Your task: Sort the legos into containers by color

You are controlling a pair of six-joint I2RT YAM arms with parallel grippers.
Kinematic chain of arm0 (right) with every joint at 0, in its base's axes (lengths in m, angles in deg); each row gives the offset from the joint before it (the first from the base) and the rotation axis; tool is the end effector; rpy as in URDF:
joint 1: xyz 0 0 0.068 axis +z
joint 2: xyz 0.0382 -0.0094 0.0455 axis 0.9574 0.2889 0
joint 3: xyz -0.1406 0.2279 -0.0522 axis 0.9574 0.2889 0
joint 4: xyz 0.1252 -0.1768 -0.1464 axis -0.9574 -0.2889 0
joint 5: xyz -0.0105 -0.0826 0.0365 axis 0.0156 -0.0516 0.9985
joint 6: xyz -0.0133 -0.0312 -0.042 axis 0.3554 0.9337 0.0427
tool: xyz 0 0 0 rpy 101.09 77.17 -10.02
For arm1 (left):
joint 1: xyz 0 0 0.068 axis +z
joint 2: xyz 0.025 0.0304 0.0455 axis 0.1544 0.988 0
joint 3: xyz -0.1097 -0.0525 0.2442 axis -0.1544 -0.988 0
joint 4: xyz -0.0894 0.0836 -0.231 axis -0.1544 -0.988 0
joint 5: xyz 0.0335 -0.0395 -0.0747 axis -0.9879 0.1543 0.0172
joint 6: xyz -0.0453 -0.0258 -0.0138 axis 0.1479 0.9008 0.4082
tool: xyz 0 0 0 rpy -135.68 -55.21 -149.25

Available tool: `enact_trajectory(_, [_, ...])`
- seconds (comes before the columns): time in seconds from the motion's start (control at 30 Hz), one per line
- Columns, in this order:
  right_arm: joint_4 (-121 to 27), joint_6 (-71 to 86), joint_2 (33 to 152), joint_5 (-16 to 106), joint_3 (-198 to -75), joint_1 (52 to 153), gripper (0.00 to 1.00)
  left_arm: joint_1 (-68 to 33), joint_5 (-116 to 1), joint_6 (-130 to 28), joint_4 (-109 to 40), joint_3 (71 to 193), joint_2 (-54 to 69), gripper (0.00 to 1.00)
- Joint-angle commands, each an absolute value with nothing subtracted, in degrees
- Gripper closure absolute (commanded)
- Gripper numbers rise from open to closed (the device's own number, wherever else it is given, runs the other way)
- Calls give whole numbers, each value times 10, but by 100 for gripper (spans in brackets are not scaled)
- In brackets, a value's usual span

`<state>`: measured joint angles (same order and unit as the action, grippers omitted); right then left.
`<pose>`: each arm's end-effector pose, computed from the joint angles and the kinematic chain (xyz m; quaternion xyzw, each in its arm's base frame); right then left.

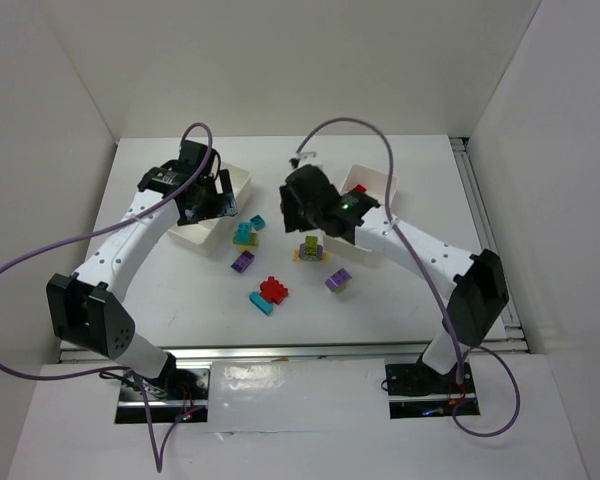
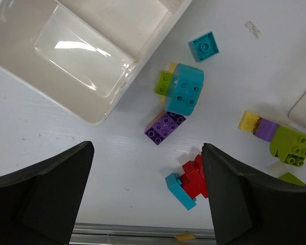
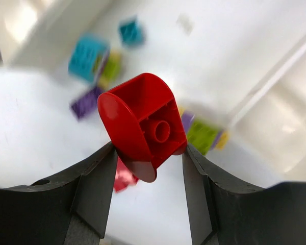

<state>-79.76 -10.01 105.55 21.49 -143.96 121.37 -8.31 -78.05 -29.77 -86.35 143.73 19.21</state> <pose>0.2531 0.2678 0.3140 -0.1341 0.9046 0.1231 0.3854 0.3070 -0.0872 0.3379 -0.1651 0.9285 -0.0445 0.3295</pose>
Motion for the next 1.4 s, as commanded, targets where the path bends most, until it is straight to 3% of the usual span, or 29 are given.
enact_trajectory(0.0, [-824,-73,1052,174,-1479,1138,72,-86,-773,-301,-860,1443,192,4])
enact_trajectory(0.3, [-758,-56,1135,183,-1536,981,72,-141,-728,-316,-855,1432,203,6])
enact_trajectory(0.7, [-710,-45,1242,168,-1579,900,69,-196,-716,-286,-855,1397,220,0])
enact_trajectory(0.77, [-710,-45,1261,168,-1599,894,56,-196,-716,-286,-860,1397,221,0])
enact_trajectory(0.8, [-716,-45,1266,174,-1612,894,41,-196,-721,-291,-860,1402,227,0])
enact_trajectory(0.87, [-726,-45,1274,174,-1624,894,25,-196,-721,-291,-865,1415,238,0])
enact_trajectory(0.97, [-731,-45,1261,168,-1624,894,21,-201,-721,-291,-865,1420,243,0])
enact_trajectory(1.1, [-725,-45,1212,156,-1579,900,23,-201,-728,-291,-865,1432,249,0])
enact_trajectory(1.2, [-709,-45,1154,171,-1524,912,35,-201,-783,-272,-876,1432,255,2])
enact_trajectory(1.3, [-703,-40,1095,177,-1469,939,35,-193,-836,-240,-903,1444,278,5])
enact_trajectory(1.37, [-703,-40,1067,183,-1443,950,29,-180,-837,-230,-903,1456,305,6])
